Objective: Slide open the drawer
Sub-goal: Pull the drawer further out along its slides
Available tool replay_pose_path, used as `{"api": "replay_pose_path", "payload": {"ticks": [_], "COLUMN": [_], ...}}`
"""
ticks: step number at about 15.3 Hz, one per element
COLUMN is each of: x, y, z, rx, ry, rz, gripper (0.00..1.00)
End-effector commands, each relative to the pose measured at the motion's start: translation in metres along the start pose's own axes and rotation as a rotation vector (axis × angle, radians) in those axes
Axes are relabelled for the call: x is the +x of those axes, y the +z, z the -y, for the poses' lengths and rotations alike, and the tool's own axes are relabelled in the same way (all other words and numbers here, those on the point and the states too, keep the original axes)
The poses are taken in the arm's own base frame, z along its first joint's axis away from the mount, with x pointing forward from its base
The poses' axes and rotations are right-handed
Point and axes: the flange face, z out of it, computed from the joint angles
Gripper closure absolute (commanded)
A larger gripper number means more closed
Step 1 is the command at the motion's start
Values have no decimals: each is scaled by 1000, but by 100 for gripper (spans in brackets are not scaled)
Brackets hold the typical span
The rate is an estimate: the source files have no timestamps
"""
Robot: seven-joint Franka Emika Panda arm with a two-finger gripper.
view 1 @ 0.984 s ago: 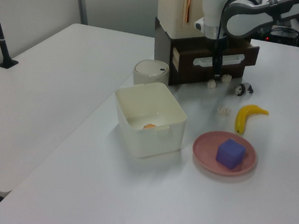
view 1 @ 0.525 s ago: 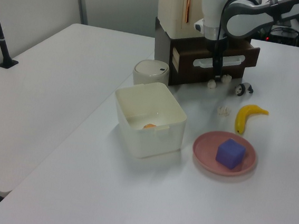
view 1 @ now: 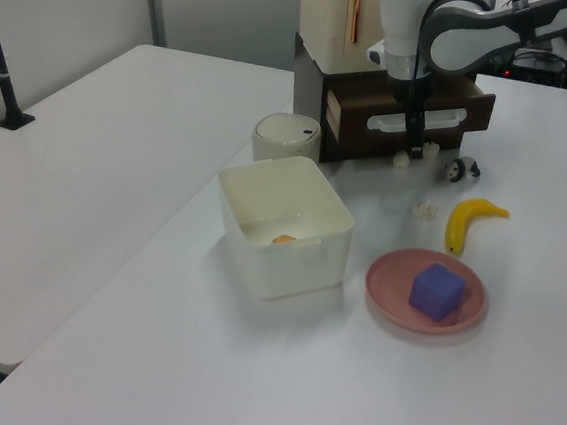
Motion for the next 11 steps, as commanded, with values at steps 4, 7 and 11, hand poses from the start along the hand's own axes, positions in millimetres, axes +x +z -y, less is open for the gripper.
{"api": "replay_pose_path", "payload": {"ticks": [4,7,11], "x": [-9,-8,-10], "y": [-6,-11,-41], "z": [45,35,-1], "rx": [37,41,62], "ry": [-28,3,75], "rz": [54,31,-38], "gripper": [0,0,0]}}
